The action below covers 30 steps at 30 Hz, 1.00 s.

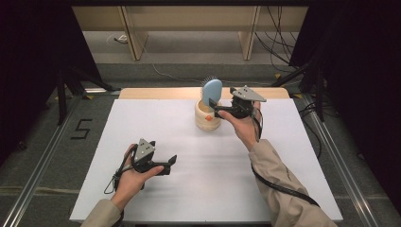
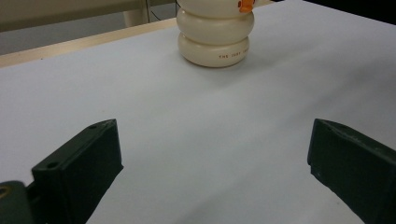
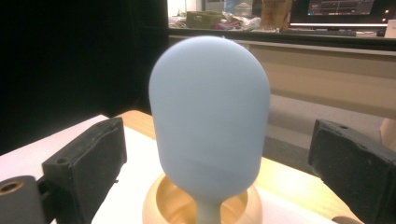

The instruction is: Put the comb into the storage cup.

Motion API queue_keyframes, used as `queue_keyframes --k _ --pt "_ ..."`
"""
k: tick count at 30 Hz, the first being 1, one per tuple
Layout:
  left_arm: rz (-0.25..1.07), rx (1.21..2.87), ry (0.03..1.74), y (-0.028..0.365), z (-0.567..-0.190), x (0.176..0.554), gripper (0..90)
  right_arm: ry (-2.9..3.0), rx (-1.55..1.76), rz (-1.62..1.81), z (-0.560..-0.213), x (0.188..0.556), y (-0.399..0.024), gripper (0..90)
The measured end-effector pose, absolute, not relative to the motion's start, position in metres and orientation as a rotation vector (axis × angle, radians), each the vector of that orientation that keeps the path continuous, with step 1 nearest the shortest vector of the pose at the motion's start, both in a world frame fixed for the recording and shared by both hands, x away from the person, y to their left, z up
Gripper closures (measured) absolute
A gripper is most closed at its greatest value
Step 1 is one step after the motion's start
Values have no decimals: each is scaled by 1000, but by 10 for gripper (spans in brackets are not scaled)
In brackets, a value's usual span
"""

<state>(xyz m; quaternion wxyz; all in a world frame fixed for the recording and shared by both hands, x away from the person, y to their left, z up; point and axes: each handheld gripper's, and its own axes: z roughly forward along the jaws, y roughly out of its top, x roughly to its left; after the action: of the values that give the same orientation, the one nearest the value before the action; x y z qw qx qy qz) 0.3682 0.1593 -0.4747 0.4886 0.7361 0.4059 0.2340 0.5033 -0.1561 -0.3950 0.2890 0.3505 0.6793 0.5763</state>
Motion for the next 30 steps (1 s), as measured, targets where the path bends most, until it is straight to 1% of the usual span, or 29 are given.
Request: queue_keyframes --k 30 --pt "573 1791 990 161 -475 368 24 1895 941 1509 -409 476 -186 52"
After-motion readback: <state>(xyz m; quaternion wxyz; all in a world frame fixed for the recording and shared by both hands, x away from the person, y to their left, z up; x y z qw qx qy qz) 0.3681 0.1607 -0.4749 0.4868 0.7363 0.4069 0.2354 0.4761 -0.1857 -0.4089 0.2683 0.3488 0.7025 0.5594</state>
